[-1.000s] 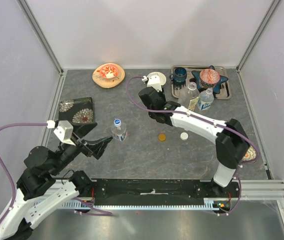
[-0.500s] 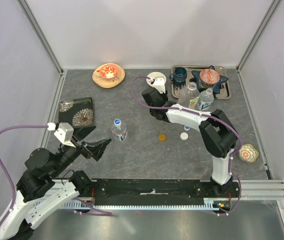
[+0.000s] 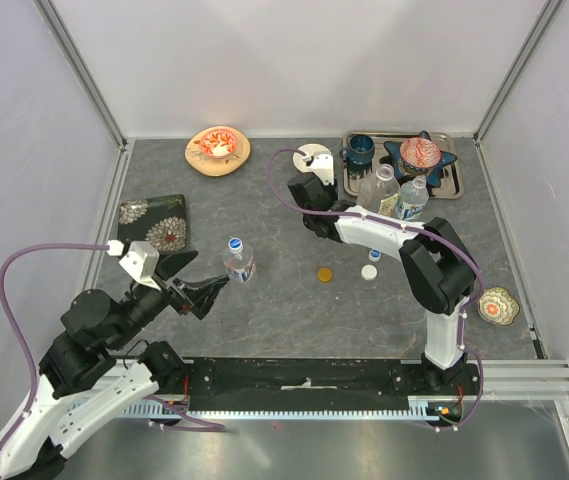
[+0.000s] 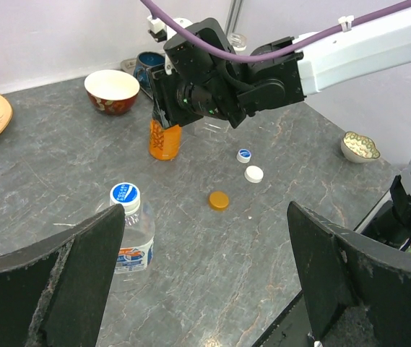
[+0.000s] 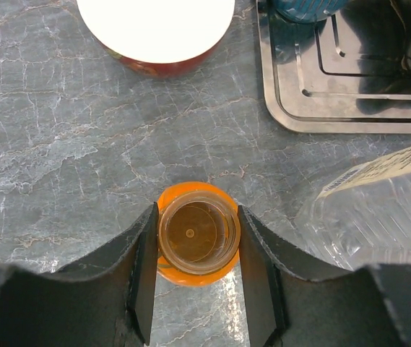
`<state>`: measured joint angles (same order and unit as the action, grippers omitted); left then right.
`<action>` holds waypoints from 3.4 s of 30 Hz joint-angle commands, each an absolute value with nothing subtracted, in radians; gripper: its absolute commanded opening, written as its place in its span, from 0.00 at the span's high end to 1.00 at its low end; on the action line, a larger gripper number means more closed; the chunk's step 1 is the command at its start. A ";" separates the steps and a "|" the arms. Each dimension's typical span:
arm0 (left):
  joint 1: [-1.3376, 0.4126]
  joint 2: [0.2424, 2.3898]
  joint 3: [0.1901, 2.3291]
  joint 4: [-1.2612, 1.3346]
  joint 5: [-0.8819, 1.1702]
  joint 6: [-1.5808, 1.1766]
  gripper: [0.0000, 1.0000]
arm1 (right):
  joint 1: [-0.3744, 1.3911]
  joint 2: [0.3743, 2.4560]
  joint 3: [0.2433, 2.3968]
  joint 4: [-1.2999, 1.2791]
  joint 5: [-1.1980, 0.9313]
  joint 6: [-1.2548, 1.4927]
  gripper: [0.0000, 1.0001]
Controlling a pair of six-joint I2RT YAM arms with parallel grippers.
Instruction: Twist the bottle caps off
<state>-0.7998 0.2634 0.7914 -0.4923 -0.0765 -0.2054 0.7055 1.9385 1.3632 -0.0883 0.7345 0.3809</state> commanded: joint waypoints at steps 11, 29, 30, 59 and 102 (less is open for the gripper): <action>-0.798 0.304 0.788 -0.459 -0.058 -0.241 0.01 | 0.701 1.875 1.347 -0.144 0.695 0.394 0.35; -0.798 0.288 0.798 -0.479 -0.087 -0.239 0.00 | 0.744 1.662 1.423 -0.209 0.614 0.385 0.21; -0.798 0.284 0.796 -0.482 -0.100 -0.241 0.01 | 0.755 1.635 1.425 -0.213 0.586 0.380 0.21; -0.798 0.127 0.828 -0.758 -0.614 -0.410 0.01 | 1.098 1.755 1.514 -0.158 0.267 0.290 0.22; -0.730 0.736 0.965 -0.005 0.394 -0.290 0.01 | 1.078 1.057 1.382 -0.546 0.246 0.387 1.00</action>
